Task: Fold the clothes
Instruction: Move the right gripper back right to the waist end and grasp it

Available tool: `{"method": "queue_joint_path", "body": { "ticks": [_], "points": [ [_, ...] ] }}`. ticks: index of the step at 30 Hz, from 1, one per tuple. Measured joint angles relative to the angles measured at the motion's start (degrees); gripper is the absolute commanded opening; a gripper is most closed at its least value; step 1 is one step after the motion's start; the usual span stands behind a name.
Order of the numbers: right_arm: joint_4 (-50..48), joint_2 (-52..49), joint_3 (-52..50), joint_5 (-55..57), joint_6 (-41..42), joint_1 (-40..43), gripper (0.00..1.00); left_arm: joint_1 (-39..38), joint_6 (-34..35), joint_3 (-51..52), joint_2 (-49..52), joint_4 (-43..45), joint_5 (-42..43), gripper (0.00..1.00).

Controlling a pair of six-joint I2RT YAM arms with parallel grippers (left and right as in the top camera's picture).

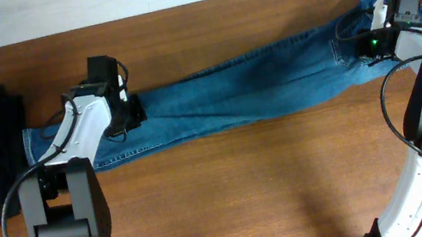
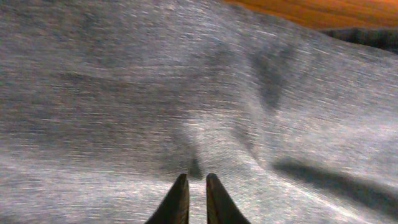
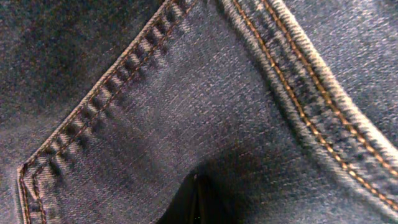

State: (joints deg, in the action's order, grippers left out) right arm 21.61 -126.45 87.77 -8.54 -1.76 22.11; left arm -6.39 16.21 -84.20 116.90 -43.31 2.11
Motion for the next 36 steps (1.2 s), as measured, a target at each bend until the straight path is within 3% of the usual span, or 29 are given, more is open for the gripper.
{"method": "queue_joint_path", "body": {
  "ticks": [1, 3, 6, 8, 14, 17, 27, 36],
  "points": [
    [0.0, 0.0, 0.0, -0.3, 0.0, 0.1, 0.19, 0.0, 0.0, 0.0, 0.0, 0.0, -0.6, 0.17],
    [-0.1, -0.1, 0.0, -1.3, -0.1, 0.3, 0.51, 0.0, 0.0, 0.0, 0.0, 0.0, -1.5, 0.18],
    [-0.4, -0.1, 0.2, -3.4, -0.2, 0.0, 0.70, 0.1, 0.0, 0.0, -0.1, -0.5, -2.2, 0.21],
    [-0.7, -0.1, 0.3, -3.7, -0.5, 0.0, 0.72, 0.7, 0.0, 0.0, -0.7, -2.2, -2.2, 0.30],
    [-1.2, -0.2, 0.3, -3.3, -0.7, 0.8, 0.72, 4.8, 0.5, -1.1, -8.3, -6.4, -2.2, 0.85],
    [-1.7, -0.3, 0.3, -3.3, -0.7, 3.0, 0.72, 7.0, 0.3, -2.4, -12.3, -8.4, -2.3, 0.92],
    [-3.3, -0.6, 0.3, -4.3, 0.1, 15.2, 0.68, 12.8, -3.0, -3.0, -12.2, -11.5, -1.7, 0.95],
    [-3.7, -0.7, 0.3, -4.4, 0.3, 14.7, 0.68, 13.2, -9.9, -3.0, -6.1, -10.3, 3.7, 0.95]
  ]
}}
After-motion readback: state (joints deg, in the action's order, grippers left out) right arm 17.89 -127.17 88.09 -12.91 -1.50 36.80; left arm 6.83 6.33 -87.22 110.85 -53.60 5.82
